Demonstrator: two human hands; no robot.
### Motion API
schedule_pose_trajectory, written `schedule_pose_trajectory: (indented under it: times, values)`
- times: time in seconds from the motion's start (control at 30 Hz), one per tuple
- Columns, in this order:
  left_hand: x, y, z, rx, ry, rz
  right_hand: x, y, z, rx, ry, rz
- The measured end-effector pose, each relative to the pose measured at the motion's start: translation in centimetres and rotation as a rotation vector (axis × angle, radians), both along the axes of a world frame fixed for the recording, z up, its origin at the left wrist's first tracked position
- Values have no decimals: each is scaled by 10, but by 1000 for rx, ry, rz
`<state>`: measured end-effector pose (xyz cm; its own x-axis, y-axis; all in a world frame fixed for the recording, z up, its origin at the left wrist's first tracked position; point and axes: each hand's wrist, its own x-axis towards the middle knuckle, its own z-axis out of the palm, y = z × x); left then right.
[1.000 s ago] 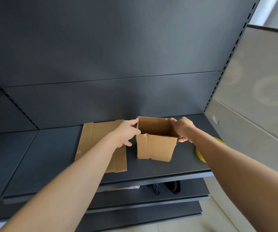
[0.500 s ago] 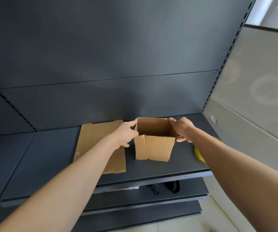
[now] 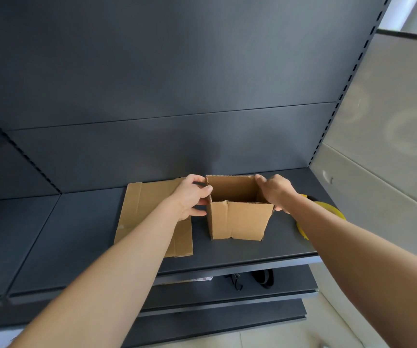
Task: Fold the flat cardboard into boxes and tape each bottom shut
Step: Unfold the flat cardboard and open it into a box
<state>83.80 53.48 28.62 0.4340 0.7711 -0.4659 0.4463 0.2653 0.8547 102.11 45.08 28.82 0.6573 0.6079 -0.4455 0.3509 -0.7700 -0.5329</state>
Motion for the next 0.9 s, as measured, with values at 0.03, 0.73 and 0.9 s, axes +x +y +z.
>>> schedule_pose_trajectory:
  times: [0.03, 0.73, 0.9]
  values:
    - [2, 0, 2, -5, 3, -1, -1, 0, -1, 7, -21, 17]
    - [11, -11, 4, 172, 138, -175, -7, 4, -6, 14, -151, 43]
    - [17, -13, 3, 320, 281, -258, -9, 5, -8, -33, -198, 100]
